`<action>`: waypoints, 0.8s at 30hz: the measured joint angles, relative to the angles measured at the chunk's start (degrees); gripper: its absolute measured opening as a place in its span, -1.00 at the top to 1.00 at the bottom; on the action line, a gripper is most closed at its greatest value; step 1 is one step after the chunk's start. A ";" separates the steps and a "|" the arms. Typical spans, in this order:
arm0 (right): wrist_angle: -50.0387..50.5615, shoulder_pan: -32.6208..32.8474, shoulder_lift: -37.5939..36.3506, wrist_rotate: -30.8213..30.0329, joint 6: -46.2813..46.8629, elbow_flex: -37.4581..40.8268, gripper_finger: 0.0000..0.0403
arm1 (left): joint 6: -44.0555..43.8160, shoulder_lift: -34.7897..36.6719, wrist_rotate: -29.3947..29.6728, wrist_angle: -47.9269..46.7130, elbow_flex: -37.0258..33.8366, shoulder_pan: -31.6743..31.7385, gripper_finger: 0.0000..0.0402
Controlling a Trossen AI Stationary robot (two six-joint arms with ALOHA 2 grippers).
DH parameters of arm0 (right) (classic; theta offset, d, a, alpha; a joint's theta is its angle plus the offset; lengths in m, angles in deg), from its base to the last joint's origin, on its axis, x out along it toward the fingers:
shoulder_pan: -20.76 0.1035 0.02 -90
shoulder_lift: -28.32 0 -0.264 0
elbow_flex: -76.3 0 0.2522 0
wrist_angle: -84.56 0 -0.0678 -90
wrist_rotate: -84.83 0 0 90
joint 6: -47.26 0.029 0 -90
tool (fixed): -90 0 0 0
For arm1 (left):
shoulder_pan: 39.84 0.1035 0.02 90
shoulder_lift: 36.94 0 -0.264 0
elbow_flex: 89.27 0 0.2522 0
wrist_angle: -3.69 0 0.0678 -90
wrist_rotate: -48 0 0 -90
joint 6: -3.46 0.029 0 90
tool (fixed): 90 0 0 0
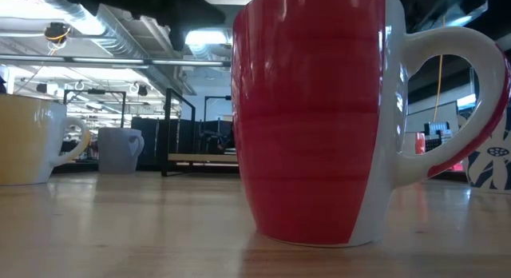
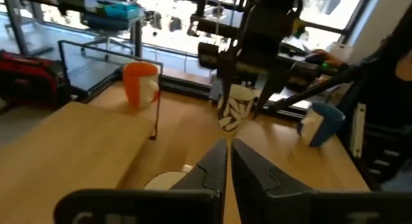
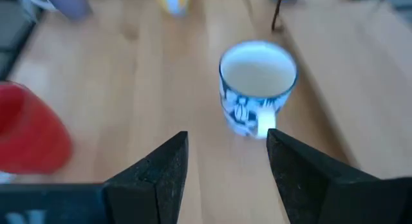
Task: Place coffee mugs
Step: Put the top blue patterned mug on the shelf
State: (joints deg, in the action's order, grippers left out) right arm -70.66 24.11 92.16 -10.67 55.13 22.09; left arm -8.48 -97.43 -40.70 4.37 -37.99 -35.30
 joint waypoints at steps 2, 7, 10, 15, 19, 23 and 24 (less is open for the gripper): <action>-1.11 -0.07 3.73 -1.95 0.72 0.02 0.02 | 0.00 0.13 -1.07 -0.05 -0.21 -0.35 0.92; -7.32 -2.27 12.10 -3.98 0.82 0.02 0.02 | 0.02 0.07 -2.25 -1.93 -1.03 -1.32 0.92; -11.73 -3.66 15.93 -3.97 0.86 0.02 0.02 | 0.02 0.07 -2.35 -2.11 -1.32 -1.40 0.92; -15.77 -6.01 21.01 -3.04 0.45 0.00 0.02 | 0.04 0.09 -2.28 -1.98 -1.31 -1.36 0.92; -19.75 -7.29 23.64 -2.45 -0.50 0.00 0.02 | 0.04 0.09 -2.05 -1.98 -1.32 -1.36 0.92; -21.81 -7.51 25.50 -1.64 -0.82 0.00 0.02 | 0.05 0.09 -2.00 -1.96 -1.31 -1.36 0.92; -22.16 -7.52 25.94 -0.79 -0.80 0.00 0.03 | 0.07 0.09 -1.99 -1.95 -1.33 -1.36 0.92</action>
State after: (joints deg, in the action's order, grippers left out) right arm -92.82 16.59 118.10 -11.46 54.33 22.09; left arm -8.42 -97.34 -42.69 2.42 -39.32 -36.66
